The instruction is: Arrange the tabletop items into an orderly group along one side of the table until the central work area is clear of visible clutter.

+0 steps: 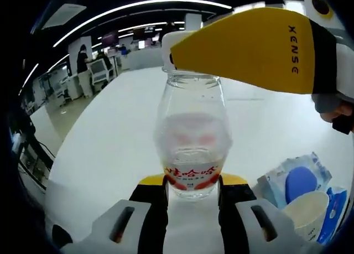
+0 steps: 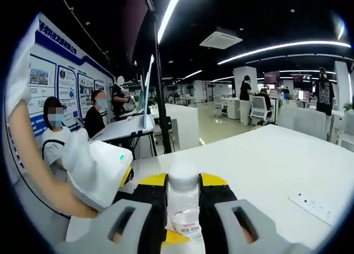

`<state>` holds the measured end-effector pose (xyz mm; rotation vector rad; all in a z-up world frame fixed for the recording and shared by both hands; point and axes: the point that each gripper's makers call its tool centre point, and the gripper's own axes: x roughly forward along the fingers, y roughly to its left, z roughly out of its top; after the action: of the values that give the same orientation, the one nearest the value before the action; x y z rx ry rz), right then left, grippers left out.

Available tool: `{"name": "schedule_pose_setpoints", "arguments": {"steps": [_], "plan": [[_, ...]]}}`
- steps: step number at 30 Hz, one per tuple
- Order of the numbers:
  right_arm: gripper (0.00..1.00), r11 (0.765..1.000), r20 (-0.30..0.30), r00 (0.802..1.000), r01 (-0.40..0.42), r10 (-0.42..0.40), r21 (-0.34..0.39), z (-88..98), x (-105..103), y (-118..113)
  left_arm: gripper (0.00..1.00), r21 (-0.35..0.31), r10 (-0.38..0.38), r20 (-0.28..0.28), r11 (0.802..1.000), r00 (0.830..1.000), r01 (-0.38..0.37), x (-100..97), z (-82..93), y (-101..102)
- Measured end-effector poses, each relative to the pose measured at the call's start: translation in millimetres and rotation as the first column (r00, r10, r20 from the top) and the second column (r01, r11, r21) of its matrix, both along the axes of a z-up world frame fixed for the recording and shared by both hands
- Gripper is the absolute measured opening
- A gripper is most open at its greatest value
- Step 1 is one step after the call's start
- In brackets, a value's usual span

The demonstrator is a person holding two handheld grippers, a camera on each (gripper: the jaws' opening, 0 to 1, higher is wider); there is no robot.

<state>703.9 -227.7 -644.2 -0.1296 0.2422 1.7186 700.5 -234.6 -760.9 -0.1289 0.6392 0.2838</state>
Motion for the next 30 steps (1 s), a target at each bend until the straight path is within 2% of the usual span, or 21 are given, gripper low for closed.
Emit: {"name": "schedule_pose_setpoints", "arguments": {"steps": [3, 5, 13, 18, 23, 26, 27, 28, 29, 30], "plan": [[0.16, 1.0, -0.02, 1.0, 0.011, -0.011, 0.015, -1.1, 3.5, -3.4, 0.31, 0.019, -0.013, 0.002, 1.0, 1.0, 0.013, 0.1, 1.5, -2.1], [0.16, 1.0, 0.012, 1.0, 0.013, -0.013, 0.014, -0.5, -0.8, -3.7, 0.31, 0.018, -0.012, 0.011, 1.0, 1.0, 0.012, -0.8, 1.1, -2.3], [0.16, 0.998, -0.007, 0.999, 0.032, -0.032, 0.049, -1.7, 3.9, -4.1, 0.31, 0.033, -0.02, 0.022, 0.999, 1.0, 0.019, 2.7, -0.6, -0.9], [0.16, 0.998, 0.002, 0.999, 0.034, -0.034, 0.054, -1.9, 3.2, -3.7, 0.32, 0.035, -0.023, 0.021, 0.999, 1.0, 0.022, 3.9, -2.3, 0.5], [0.17, 0.998, 0.053, 0.998, 0.031, -0.034, 0.05, -3.0, 2.7, -2.2, 0.33, -0.012, -0.024, 0.031, 1.0, 0.999, 0.024, 4.3, -0.1, 2.3], [0.18, 0.999, 0.106, 0.994, 0.024, -0.027, 0.038, -3.1, 2.0, -2.3, 0.35, 0.018, -0.056, 0.041, 0.998, 0.998, 0.056, 6.2, 5.9, 0.1], [0.21, 0.999, 0.13, 0.991, 0.022, -0.027, 0.035, -1.8, 1.8, -2.4, 0.39, 0.021, -0.083, 0.048, 0.996, 0.995, 0.082, 8.9, 7.5, -3.2], [0.28, 0.999, 0.141, 0.99, 0.022, -0.027, 0.041, 0.0, 0.8, -2.0, 0.44, 0.01, -0.095, 0.053, 0.995, 0.994, 0.095, 10.6, 7.9, -5.9], [0.41, 0.998, 0.142, 0.989, 0.026, -0.034, 0.057, 4.3, -0.2, -0.7, 0.49, -0.018, -0.104, 0.052, 0.994, 0.993, 0.105, 11.4, 7.9, -10.0], [0.48, 0.997, 0.147, 0.988, 0.037, -0.046, 0.068, 8.2, 1.1, 0.1, 0.52, -0.007, -0.096, 0.058, 0.995, 0.994, 0.097, 11.3, 10.3, -8.2]]}}
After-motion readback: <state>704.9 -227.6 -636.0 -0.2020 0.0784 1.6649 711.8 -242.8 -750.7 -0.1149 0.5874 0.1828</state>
